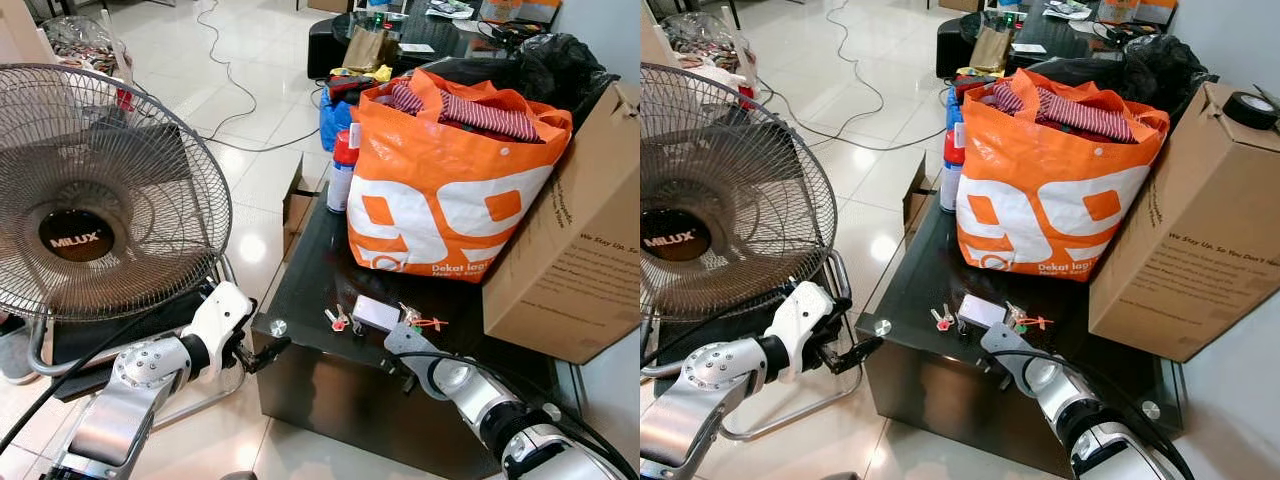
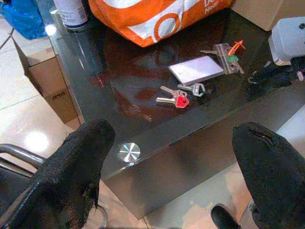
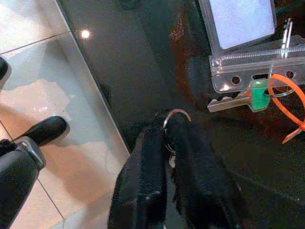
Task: Hang keys on a hook
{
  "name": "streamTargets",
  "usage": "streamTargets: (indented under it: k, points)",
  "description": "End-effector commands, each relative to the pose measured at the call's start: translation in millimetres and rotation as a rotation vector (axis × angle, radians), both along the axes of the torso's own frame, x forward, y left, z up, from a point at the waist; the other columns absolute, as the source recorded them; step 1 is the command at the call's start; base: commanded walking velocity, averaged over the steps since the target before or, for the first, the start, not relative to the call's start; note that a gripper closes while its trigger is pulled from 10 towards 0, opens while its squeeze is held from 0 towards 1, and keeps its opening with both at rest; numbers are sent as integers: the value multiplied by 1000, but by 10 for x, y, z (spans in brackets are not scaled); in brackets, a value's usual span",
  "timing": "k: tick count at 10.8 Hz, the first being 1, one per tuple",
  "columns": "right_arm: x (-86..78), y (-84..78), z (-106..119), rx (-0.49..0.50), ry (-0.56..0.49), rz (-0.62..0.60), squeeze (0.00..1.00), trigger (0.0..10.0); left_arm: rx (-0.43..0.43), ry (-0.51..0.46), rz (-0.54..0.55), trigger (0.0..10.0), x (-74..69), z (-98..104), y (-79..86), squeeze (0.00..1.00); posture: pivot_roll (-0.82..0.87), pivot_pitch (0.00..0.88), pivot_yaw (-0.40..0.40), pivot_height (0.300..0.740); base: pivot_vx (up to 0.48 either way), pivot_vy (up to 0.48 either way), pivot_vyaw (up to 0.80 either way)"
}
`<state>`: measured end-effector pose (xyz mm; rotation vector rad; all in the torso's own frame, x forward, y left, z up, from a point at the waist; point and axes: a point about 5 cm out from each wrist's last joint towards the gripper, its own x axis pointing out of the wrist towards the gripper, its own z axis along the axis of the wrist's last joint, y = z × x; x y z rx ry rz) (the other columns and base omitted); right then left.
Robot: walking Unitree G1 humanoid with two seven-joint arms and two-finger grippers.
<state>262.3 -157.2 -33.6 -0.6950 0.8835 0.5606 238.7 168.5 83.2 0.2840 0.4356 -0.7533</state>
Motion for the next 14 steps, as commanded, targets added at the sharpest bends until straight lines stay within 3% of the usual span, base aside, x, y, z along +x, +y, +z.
streamTargets:
  k: [1,4,7,9,10,11,13,14]
  points:
    - [38,-65,24,-21,-8,-28,0,0,0,-18,-25,10000,24,63,-45,0,21,0,-65,740,0,0,0]
    - [61,-55,43,0,-30,-39,0,0,0,-18,-23,10000,22,59,-49,0,21,0,-66,740,0,0,0]
    - [152,-15,161,134,-113,-71,0,0,5,-24,-25,10000,25,48,-44,0,23,0,-64,740,0,0,0]
    - [169,9,294,323,-170,-114,0,0,-2,-46,-5,10000,22,73,-22,0,24,0,-61,740,0,0,0]
    - [101,-19,497,548,-211,-155,0,0,-45,-74,47,10000,57,137,-11,0,13,0,-45,740,0,0,0]
    - [52,-72,621,636,-237,-180,0,0,-66,-94,60,10000,110,181,-41,0,7,0,-37,740,0,0,0]
    - [7,-82,1044,964,-340,-332,0,0,-164,-89,128,10000,244,278,-83,0,-28,0,2,740,0,0,0]
    - [-32,-77,1208,1091,-380,-399,0,0,-174,-115,149,10000,292,319,-80,0,-36,0,10,740,0,0,0]
